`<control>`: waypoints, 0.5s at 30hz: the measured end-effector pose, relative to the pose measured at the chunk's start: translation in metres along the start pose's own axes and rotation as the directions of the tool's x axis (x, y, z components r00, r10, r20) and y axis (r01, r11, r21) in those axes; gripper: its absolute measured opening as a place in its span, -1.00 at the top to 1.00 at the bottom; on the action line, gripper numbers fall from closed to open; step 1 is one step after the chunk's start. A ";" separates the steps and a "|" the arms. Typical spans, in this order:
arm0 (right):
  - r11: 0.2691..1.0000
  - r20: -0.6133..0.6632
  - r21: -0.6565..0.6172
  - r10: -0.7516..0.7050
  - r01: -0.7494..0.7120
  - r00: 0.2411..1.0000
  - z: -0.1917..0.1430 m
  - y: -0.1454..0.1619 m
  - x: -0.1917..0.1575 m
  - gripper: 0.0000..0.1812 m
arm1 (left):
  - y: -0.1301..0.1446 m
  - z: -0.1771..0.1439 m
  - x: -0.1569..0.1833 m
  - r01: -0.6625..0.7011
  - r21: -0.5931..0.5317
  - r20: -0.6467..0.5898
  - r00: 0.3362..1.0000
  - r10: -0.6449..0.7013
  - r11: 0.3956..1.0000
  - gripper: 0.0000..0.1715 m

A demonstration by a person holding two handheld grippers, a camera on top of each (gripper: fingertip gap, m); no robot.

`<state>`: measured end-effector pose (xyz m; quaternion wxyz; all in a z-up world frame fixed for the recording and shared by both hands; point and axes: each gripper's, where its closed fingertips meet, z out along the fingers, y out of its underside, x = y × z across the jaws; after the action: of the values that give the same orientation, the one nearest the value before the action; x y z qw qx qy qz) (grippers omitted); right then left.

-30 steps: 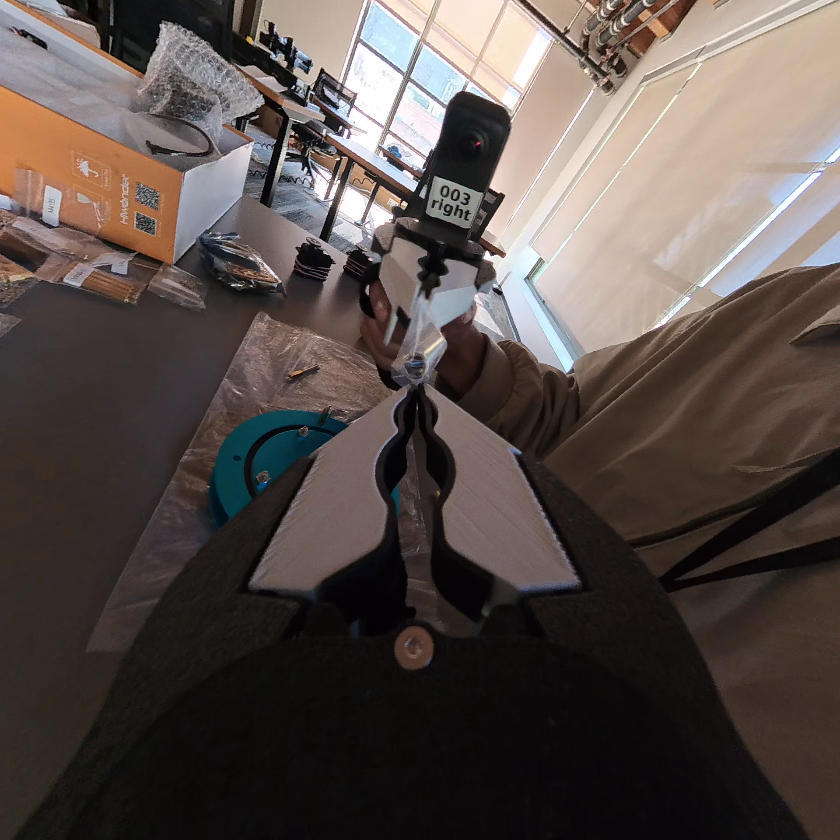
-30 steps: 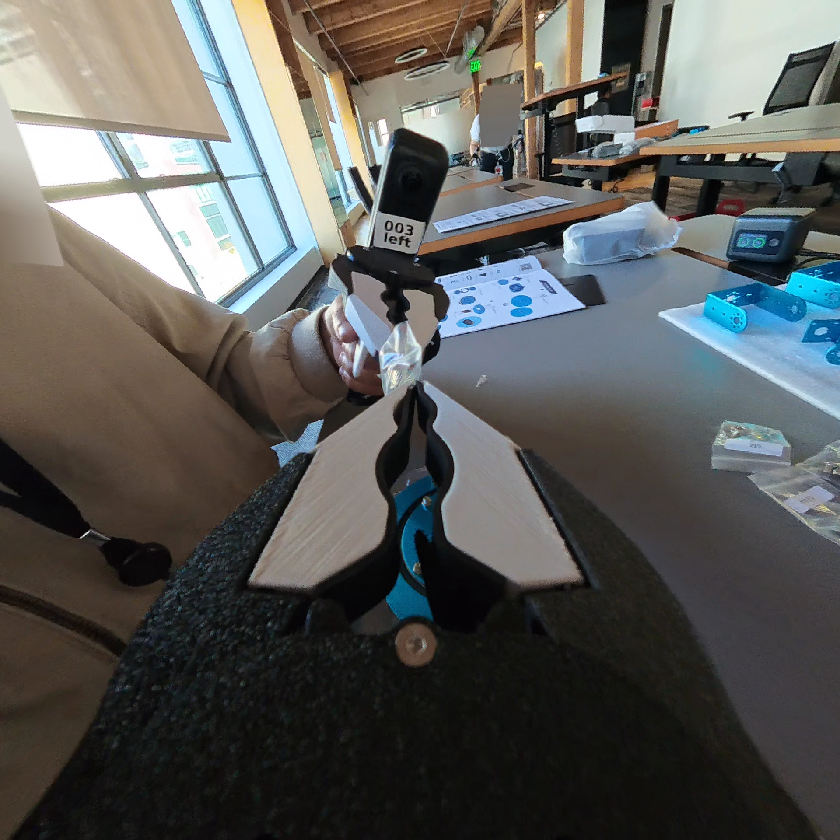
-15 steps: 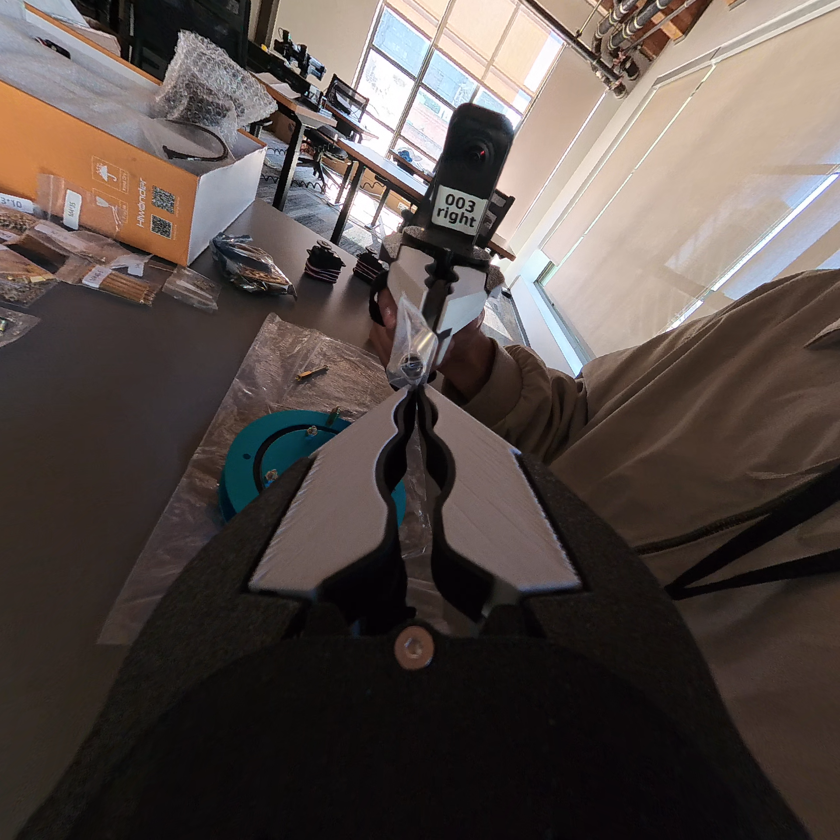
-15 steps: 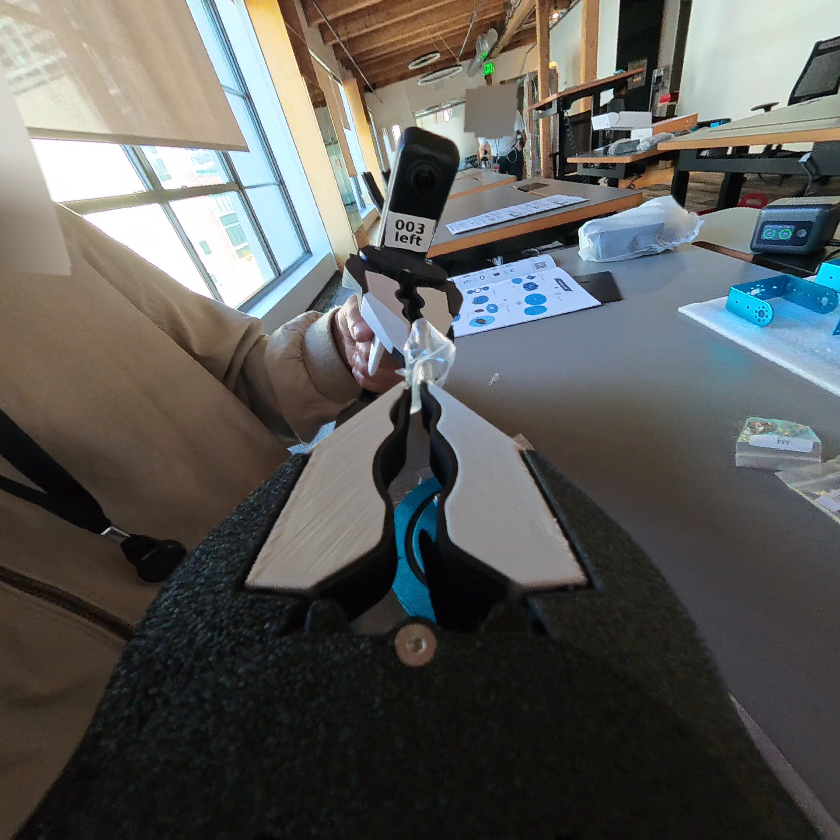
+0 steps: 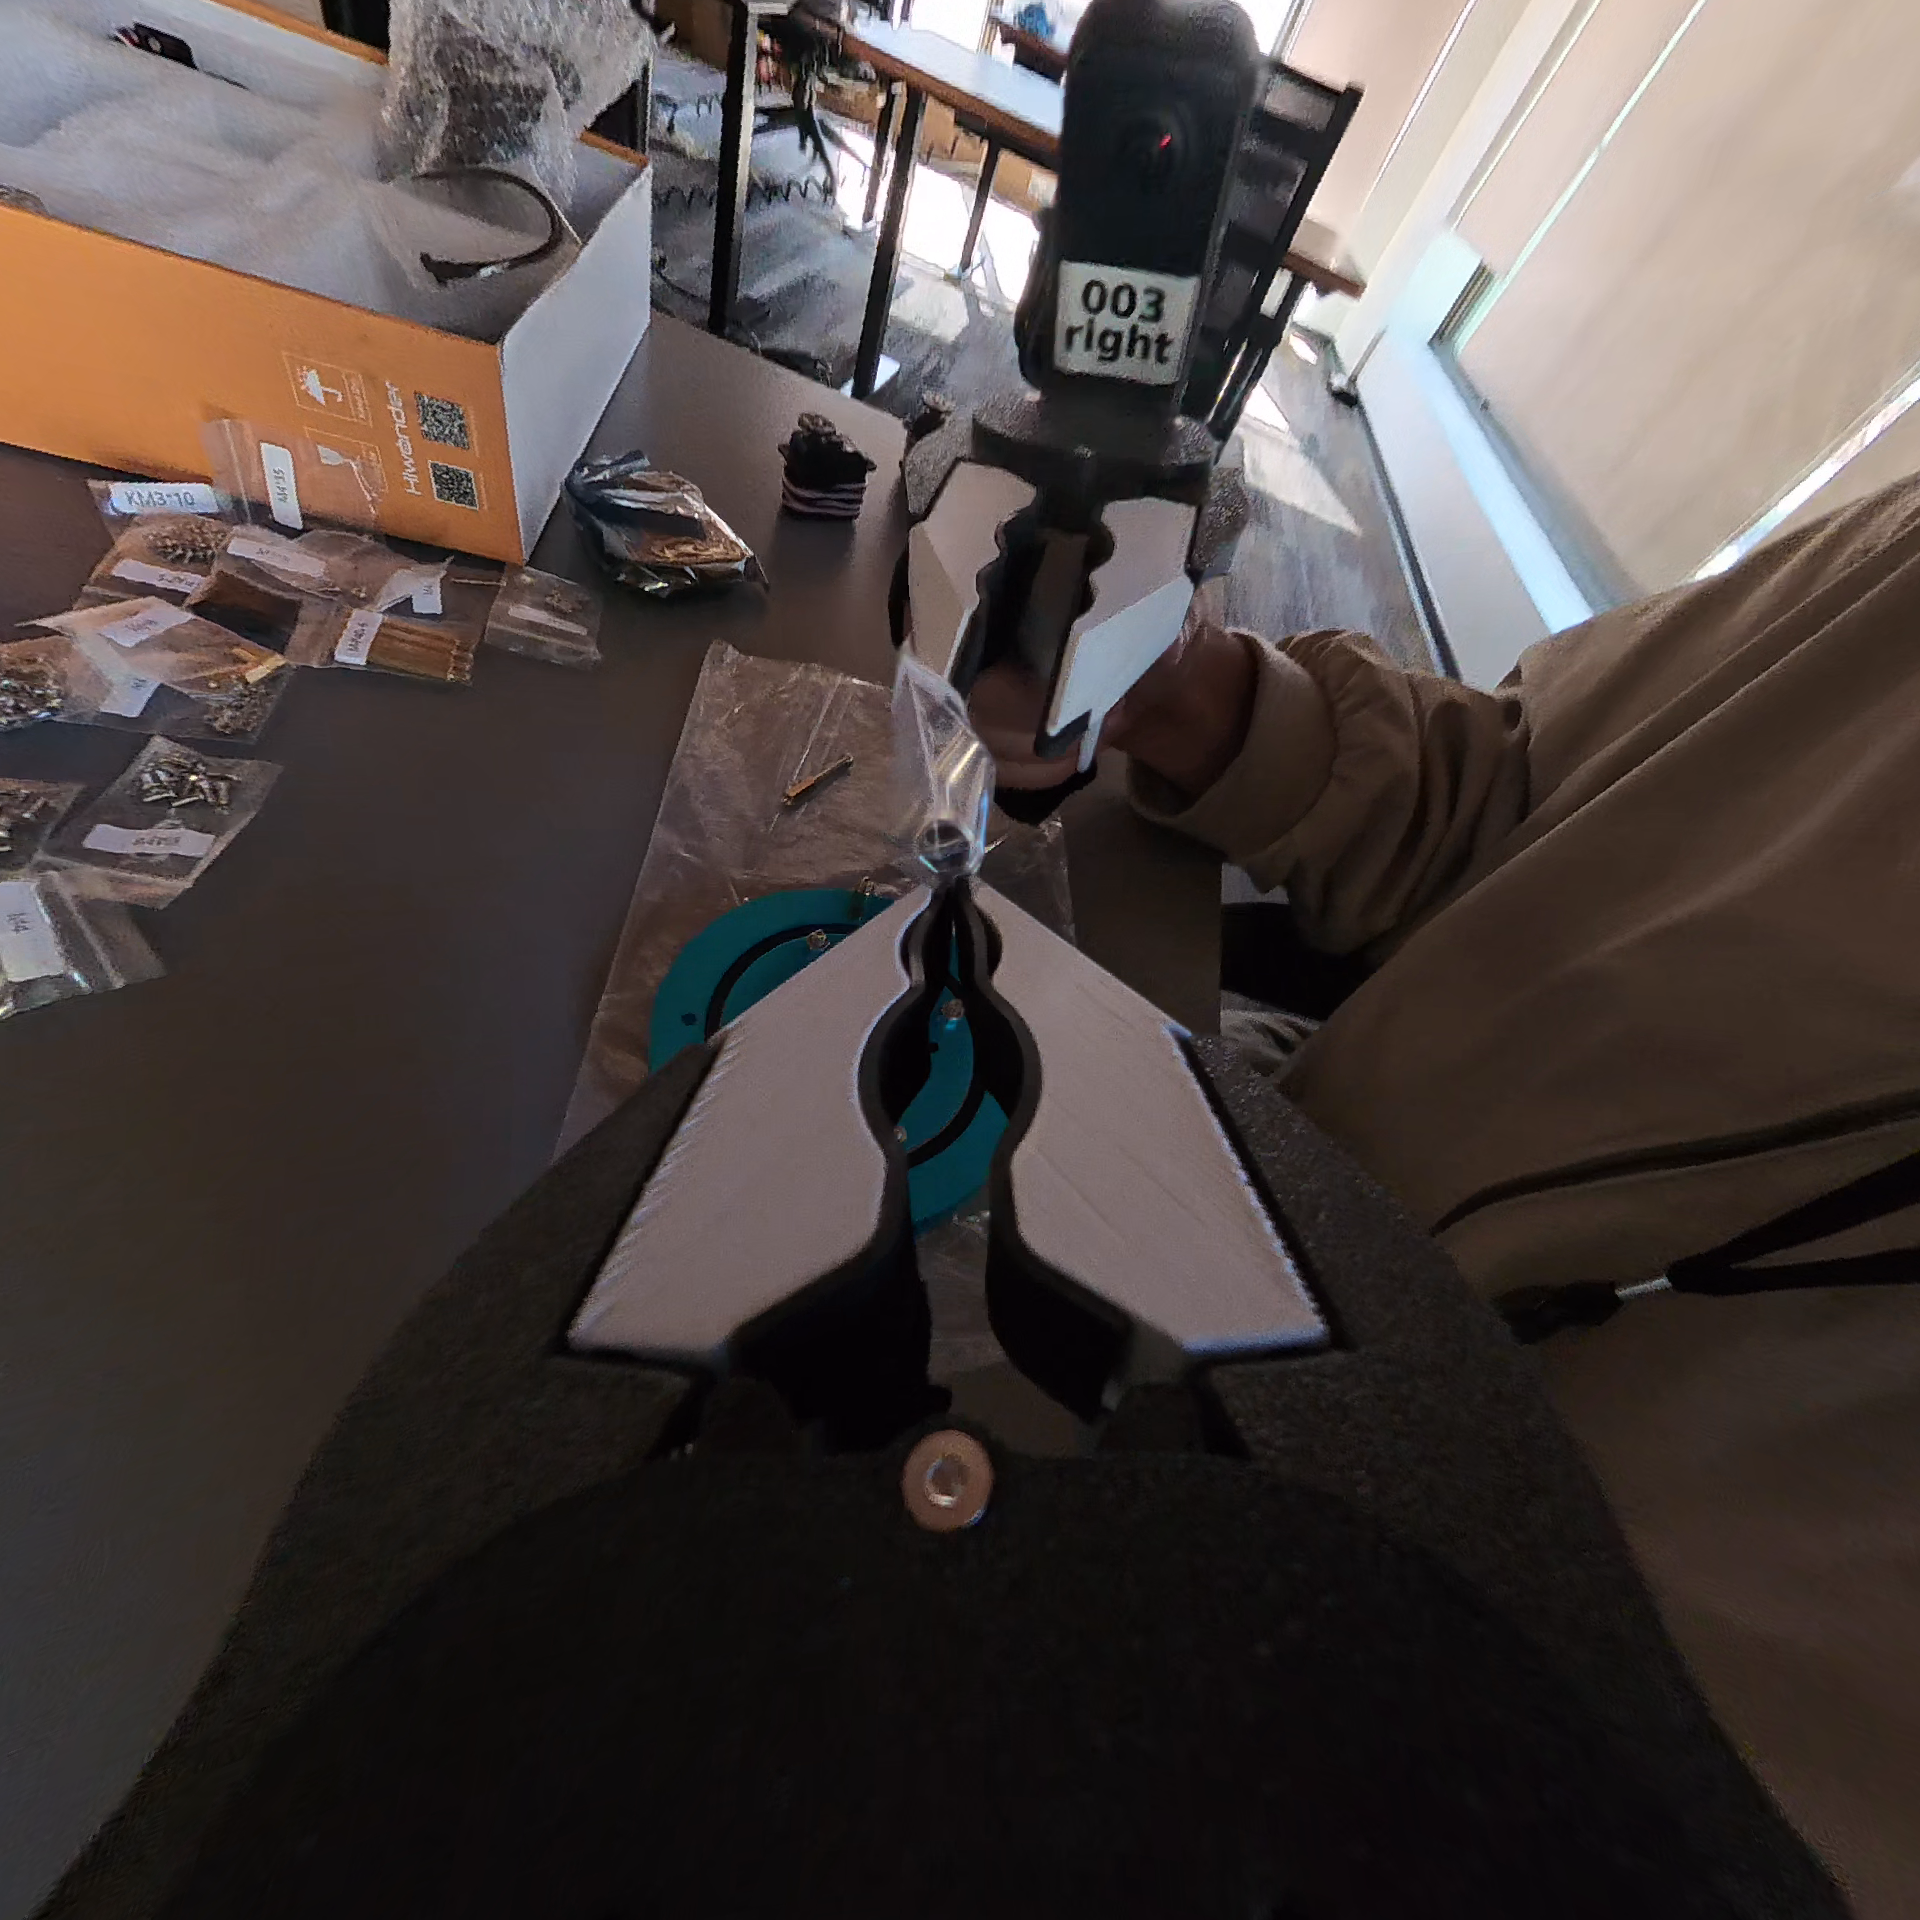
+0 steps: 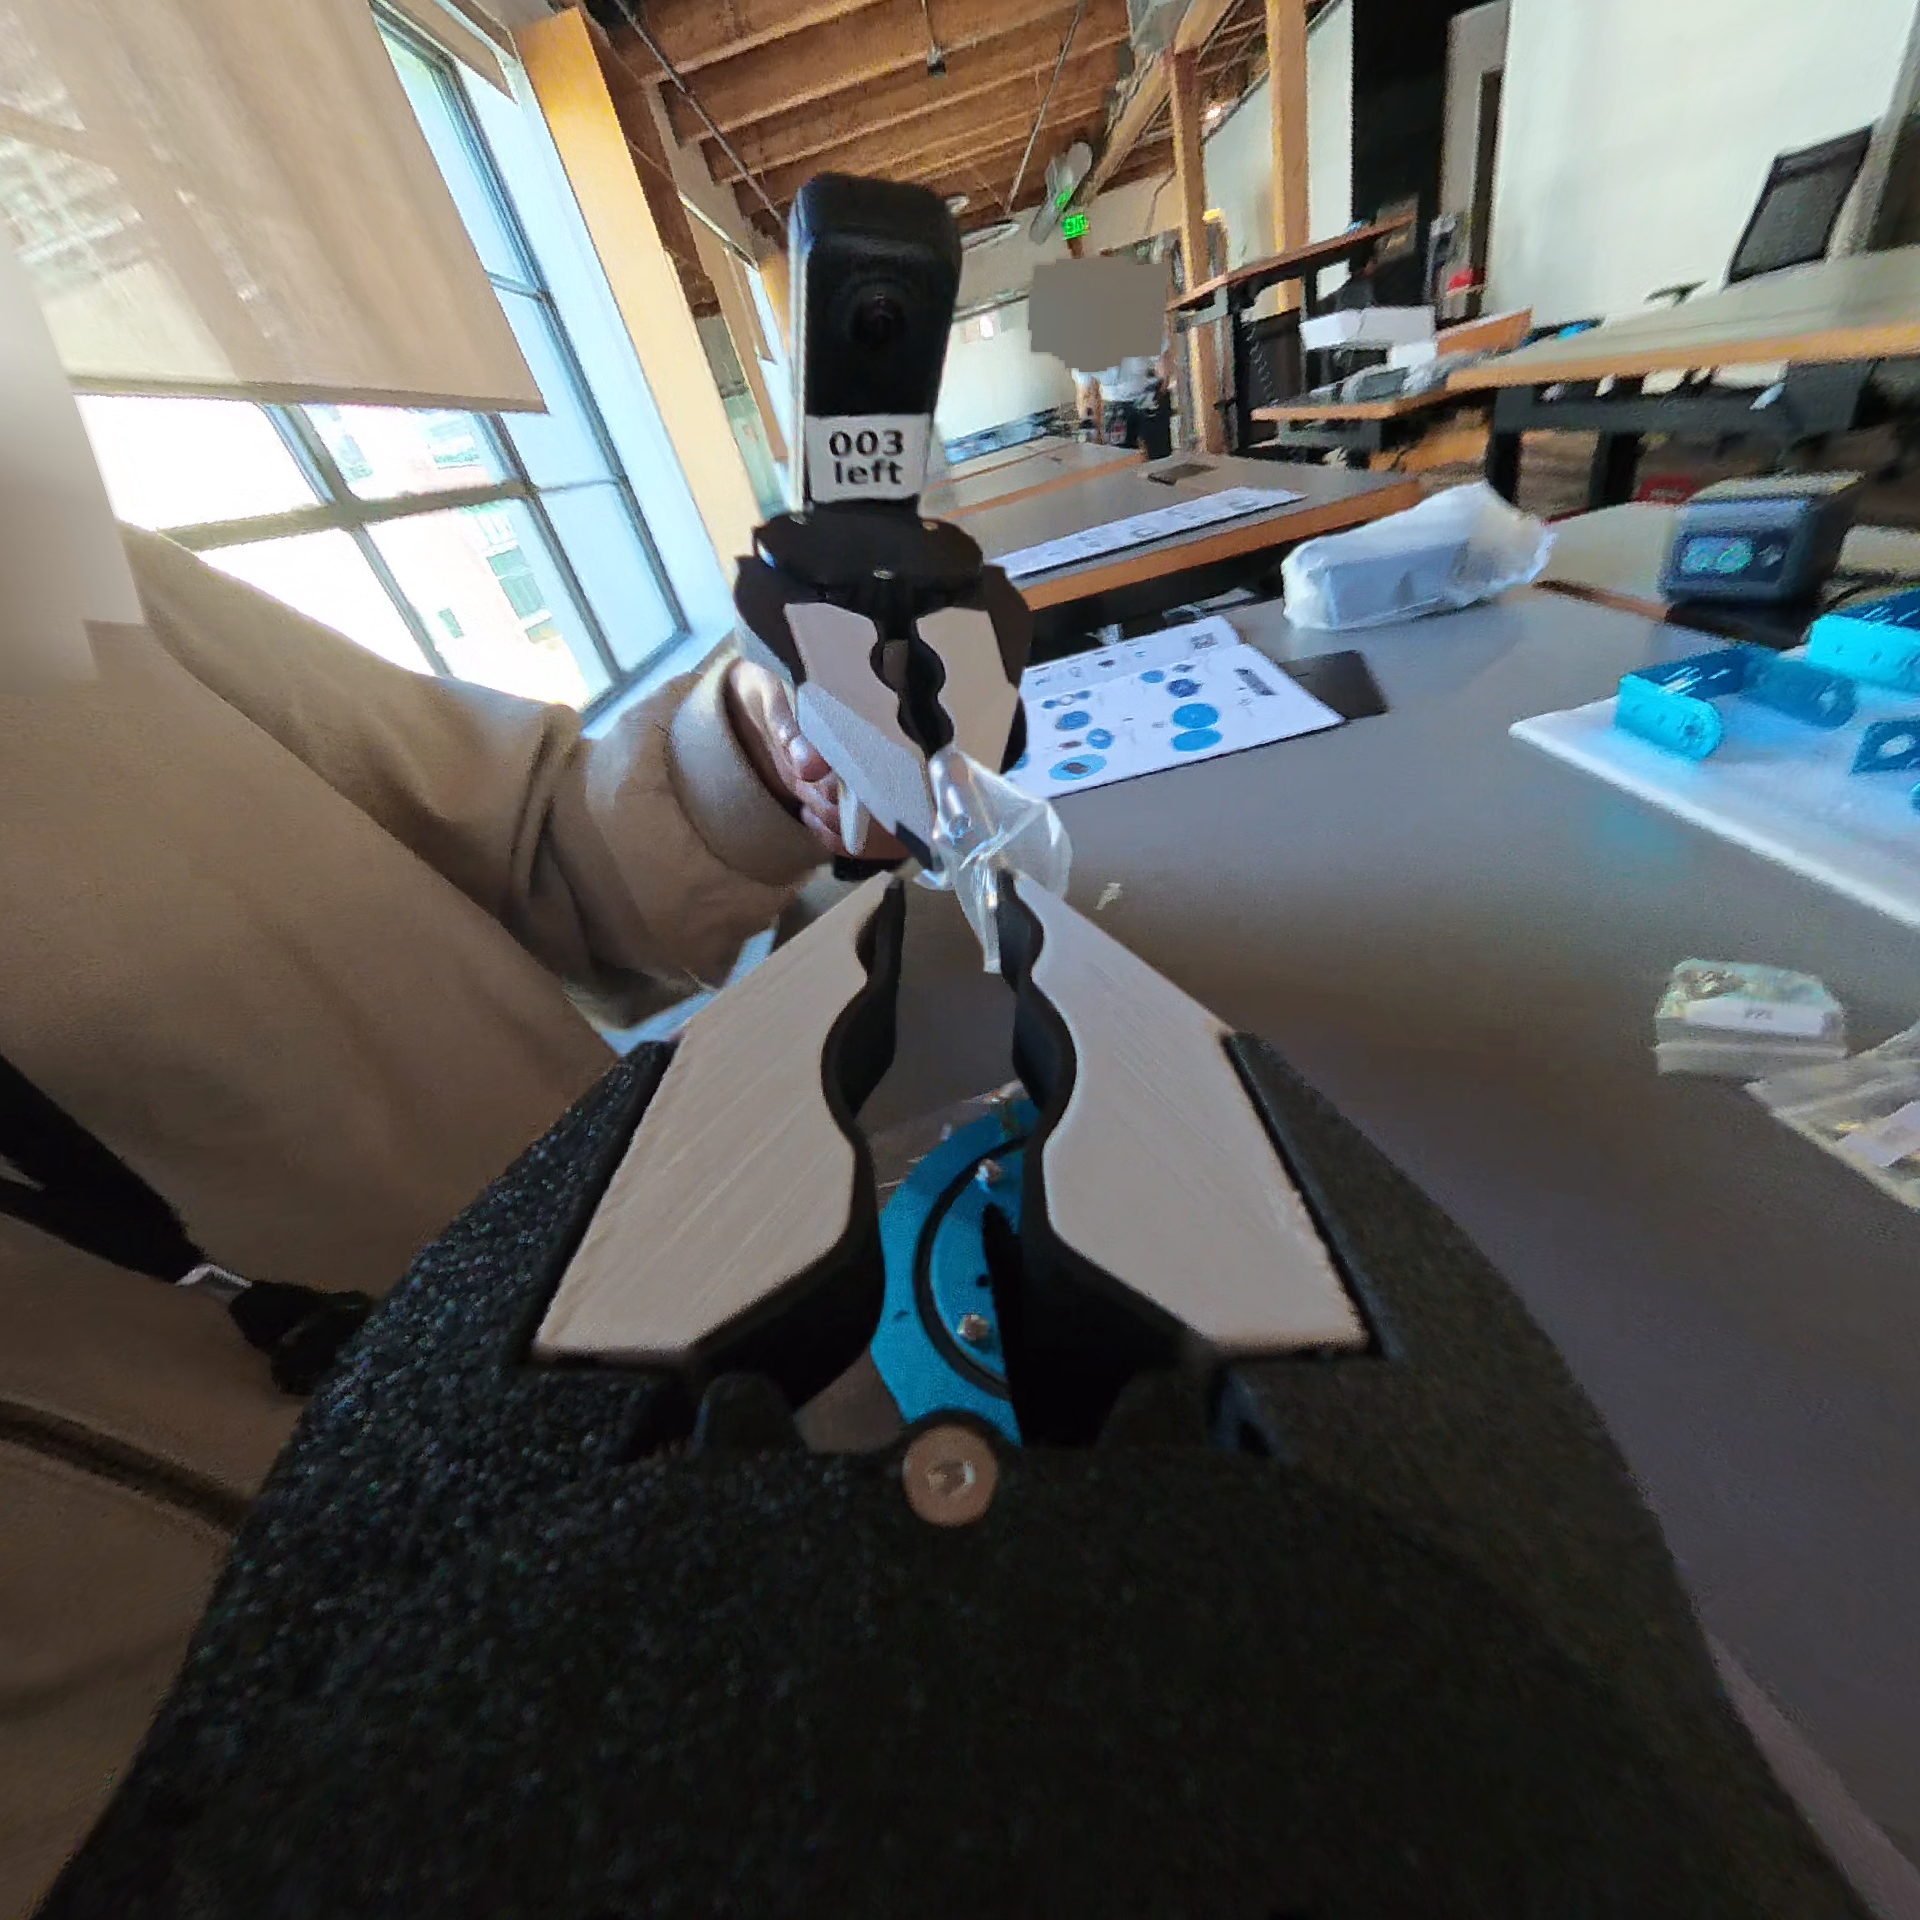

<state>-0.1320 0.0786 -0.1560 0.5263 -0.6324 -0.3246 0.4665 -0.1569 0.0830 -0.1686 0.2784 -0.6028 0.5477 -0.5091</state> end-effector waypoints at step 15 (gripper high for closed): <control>0.949 -0.058 -0.233 0.203 -0.211 0.977 -0.011 0.026 0.094 1.00 | 0.005 0.025 -0.086 -0.017 -0.242 -0.005 1.000 0.017 0.970 1.00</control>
<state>-0.0911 0.1530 -0.2045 0.4003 -0.7292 -0.3011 0.4663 -0.1253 0.1572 -0.2074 0.2062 -0.6267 0.6113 -0.4370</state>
